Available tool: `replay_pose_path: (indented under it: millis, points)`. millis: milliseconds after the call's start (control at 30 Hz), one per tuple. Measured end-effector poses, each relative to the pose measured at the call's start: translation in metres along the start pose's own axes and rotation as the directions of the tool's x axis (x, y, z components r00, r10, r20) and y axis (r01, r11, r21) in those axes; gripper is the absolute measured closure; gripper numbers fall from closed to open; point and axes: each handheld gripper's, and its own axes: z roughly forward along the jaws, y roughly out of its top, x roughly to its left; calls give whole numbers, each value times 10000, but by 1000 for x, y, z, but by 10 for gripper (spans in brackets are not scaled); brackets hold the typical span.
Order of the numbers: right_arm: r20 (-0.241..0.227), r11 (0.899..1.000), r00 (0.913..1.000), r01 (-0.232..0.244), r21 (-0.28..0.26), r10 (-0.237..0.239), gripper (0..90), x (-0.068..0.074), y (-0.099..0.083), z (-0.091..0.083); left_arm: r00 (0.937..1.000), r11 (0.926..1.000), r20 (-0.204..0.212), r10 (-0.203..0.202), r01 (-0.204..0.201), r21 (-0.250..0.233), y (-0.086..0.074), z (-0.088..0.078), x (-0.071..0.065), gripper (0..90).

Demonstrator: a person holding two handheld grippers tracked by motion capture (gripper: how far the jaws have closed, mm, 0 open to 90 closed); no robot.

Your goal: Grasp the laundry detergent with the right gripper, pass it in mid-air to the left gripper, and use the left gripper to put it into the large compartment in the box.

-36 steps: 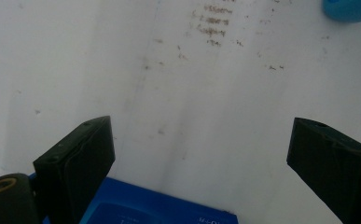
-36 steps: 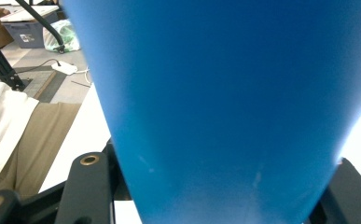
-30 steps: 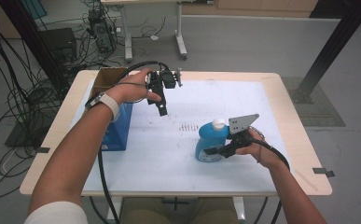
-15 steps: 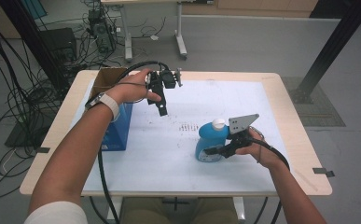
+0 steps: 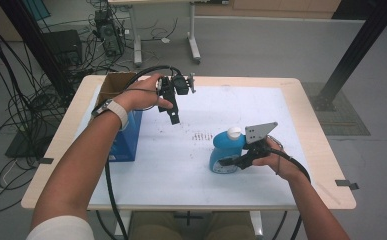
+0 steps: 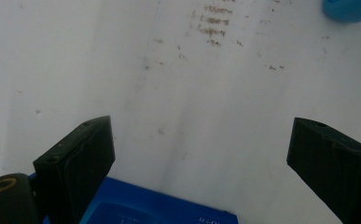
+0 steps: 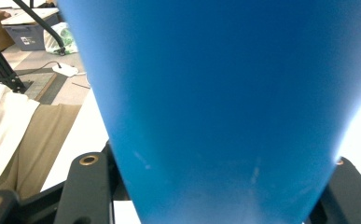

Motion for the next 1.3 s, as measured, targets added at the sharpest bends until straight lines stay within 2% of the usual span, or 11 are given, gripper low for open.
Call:
replay_pose_path:
  millis: [1300]
  points:
    - [-82,9999,9999,-108,-25,108,413,-1,-1,1,10000,10000,-22,-10,10,1,0,1,0,79]
